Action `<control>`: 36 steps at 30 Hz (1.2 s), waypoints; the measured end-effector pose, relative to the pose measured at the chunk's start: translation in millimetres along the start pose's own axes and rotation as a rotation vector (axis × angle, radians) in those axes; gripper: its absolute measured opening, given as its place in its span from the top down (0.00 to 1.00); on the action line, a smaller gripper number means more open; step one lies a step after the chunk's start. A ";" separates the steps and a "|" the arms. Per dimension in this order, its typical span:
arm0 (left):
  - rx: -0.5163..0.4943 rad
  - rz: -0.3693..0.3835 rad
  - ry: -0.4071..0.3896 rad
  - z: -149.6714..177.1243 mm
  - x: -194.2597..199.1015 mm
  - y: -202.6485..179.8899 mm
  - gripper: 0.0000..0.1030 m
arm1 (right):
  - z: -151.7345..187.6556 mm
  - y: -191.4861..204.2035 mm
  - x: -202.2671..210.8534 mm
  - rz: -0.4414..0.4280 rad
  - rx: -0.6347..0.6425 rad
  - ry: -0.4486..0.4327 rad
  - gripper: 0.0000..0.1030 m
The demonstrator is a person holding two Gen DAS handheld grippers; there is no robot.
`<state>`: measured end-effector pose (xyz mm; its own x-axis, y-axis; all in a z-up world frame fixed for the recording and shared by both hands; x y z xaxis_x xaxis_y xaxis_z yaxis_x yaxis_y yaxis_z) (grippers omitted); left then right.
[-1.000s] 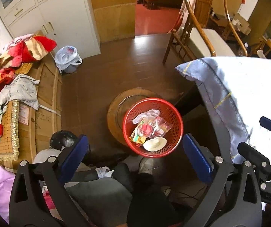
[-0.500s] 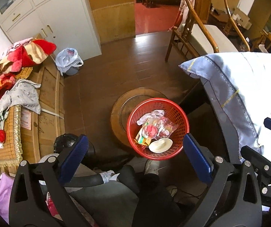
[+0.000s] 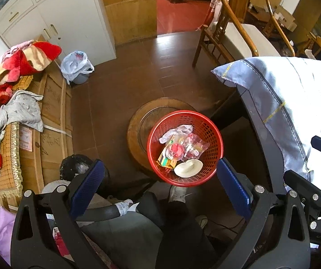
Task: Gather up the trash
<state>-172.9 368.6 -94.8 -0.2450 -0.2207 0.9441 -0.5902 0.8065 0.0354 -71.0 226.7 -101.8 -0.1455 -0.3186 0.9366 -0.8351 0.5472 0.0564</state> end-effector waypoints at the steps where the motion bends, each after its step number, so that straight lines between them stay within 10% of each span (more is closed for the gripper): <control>1: -0.001 0.001 0.002 -0.2 -0.8 0.0 0.07 | -0.1 0.3 -0.5 0.000 0.001 0.001 0.19; 36: -0.028 -0.005 0.070 -9.2 -25.4 -6.1 0.07 | -9.2 -2.0 -18.2 -0.012 -0.010 0.038 0.19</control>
Point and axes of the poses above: each gripper's, at about its wrist camera, not at the fingertips, and x roughly against the way its jaws point, y to its left, z to its underside, the point moved 2 cm from there along -x, roughly the way its jaws point, and after that the axes turned 5 degrees about -x, right-handed, at the moved point
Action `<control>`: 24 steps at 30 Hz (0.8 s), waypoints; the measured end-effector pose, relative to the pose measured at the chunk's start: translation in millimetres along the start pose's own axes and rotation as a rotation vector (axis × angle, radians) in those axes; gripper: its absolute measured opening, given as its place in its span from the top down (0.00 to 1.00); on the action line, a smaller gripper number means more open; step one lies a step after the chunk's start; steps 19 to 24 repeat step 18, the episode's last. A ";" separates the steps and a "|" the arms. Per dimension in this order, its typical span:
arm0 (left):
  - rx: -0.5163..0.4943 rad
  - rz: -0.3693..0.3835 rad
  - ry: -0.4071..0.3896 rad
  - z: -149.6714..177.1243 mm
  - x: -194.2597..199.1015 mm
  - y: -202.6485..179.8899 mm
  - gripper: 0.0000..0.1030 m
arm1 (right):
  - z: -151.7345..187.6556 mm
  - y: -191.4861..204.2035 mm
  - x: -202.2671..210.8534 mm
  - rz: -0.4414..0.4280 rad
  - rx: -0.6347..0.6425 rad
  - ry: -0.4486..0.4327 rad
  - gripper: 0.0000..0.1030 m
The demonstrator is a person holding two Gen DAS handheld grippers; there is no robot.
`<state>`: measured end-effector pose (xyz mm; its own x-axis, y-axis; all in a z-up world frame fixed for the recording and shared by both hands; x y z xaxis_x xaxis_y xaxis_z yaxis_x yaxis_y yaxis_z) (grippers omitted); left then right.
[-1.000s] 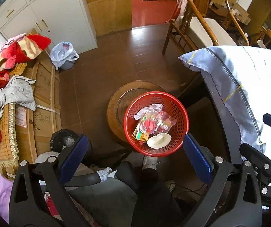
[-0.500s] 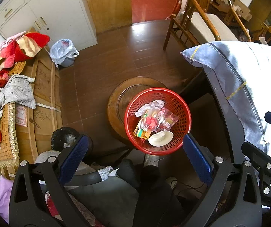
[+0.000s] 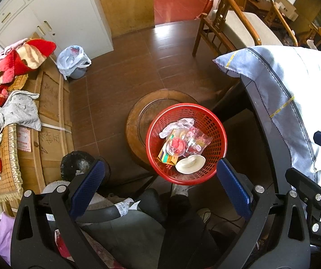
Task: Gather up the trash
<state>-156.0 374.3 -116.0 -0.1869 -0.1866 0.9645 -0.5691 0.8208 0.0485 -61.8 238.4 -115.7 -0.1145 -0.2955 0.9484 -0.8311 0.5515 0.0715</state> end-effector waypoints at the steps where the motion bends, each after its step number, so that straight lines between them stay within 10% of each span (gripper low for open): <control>1: -0.001 0.000 0.002 -0.7 -0.9 -0.7 0.07 | 0.1 -0.4 -0.3 0.000 -0.001 0.001 0.19; 24: 0.032 -0.017 0.038 -5.5 -11.3 8.0 0.07 | -2.6 -1.0 -8.5 -0.009 -0.001 0.008 0.19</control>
Point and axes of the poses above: each gripper's, at about its wrist camera, not at the fingertips, and x roughly against the way its jaws point, y to its left, z to its underside, the point moved 2 cm from there along -x, roughly the way its jaws point, and after that the axes turned 5 degrees about -x, right-handed, at the moved point
